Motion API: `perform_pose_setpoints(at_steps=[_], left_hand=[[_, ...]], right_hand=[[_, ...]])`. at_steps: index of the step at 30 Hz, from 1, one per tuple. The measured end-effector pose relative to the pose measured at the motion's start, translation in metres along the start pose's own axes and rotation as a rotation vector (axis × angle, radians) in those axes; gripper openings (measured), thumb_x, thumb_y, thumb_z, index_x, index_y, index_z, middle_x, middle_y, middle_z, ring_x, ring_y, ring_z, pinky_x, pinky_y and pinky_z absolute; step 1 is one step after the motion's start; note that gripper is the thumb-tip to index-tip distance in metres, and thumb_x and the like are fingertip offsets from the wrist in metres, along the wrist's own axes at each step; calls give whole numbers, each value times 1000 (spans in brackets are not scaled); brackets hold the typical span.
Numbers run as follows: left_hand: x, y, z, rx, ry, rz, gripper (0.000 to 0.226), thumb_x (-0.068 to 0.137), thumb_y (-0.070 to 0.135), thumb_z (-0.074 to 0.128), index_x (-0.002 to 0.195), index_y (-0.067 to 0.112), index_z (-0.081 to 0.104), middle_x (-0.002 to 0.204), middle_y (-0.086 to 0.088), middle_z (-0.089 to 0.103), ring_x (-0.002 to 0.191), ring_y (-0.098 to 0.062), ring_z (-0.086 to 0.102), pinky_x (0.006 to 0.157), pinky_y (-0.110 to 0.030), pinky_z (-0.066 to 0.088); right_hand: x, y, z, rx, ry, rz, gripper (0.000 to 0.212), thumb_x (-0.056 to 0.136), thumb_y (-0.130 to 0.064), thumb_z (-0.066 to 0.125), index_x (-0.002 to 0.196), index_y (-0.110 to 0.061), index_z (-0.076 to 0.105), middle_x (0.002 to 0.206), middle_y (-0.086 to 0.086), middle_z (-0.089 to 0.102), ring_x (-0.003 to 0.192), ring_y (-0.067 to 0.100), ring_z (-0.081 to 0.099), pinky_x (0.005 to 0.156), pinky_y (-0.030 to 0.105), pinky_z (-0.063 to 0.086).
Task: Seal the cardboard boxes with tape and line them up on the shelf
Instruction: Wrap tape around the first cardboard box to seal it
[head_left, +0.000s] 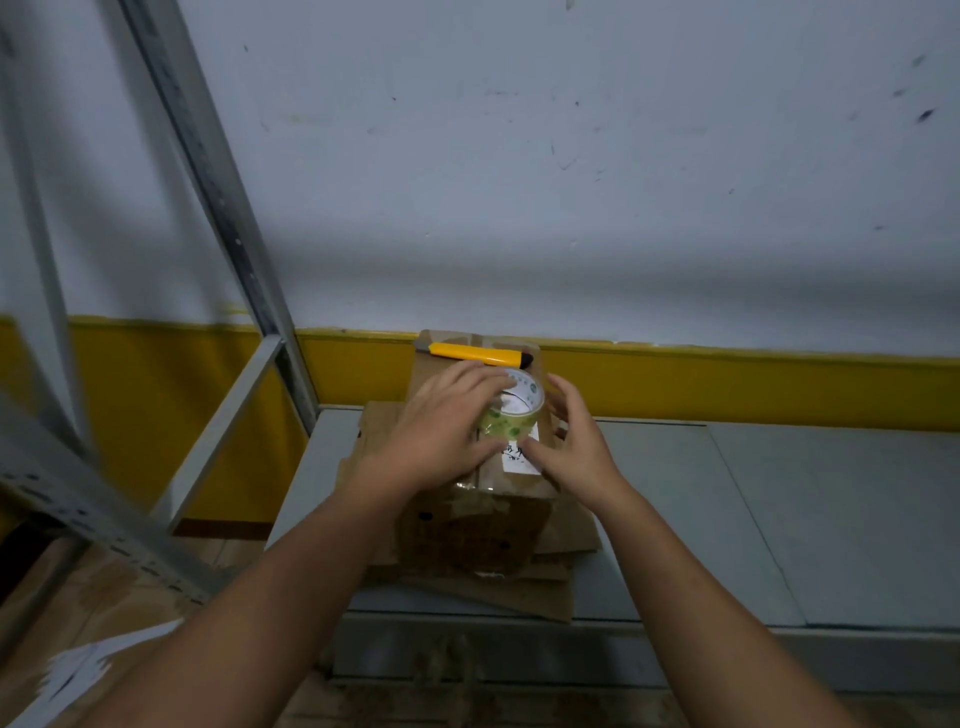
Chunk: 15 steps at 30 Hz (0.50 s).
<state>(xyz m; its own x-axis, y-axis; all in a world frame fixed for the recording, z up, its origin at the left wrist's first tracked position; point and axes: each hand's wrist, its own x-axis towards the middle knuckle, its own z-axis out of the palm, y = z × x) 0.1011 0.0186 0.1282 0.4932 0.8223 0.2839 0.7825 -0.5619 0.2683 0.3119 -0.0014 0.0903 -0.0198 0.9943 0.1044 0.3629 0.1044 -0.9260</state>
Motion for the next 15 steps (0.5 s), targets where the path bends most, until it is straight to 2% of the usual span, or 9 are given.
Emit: perform_pose_setpoints(at_steps=[4,8,12,15], left_hand=[[23,-11,-6,206,-131,130,54,90,64,69,137,37,64,145,13,60,149,-10,35,132,-47,10],[30,-14,-14,250,-188,180,45,96,57,65,135,35,67,146,9,60,147,-9,39,131,-44,1],[22,-15,-22,85,-120,171,36,96,52,69,123,29,70,128,11,68,133,-10,54,132,-40,4],[8,-10,-28,-154,-73,82,25,97,48,68,115,31,67,127,10,69,141,-14,47,131,-36,5]], right_hand=[[-3,0,1,-11,-6,-8,84,84,-14,82,150,-37,36,144,-15,51,134,1,47,94,2,40],[-4,1,1,10,2,13,82,85,-15,82,150,-37,36,146,-15,50,135,1,45,94,1,39],[-6,3,0,39,-14,8,84,85,-17,83,153,-33,35,148,-13,49,137,-1,45,100,6,40],[-7,6,-2,58,-11,32,80,89,-15,78,154,-31,35,148,-12,50,136,-1,46,100,11,43]])
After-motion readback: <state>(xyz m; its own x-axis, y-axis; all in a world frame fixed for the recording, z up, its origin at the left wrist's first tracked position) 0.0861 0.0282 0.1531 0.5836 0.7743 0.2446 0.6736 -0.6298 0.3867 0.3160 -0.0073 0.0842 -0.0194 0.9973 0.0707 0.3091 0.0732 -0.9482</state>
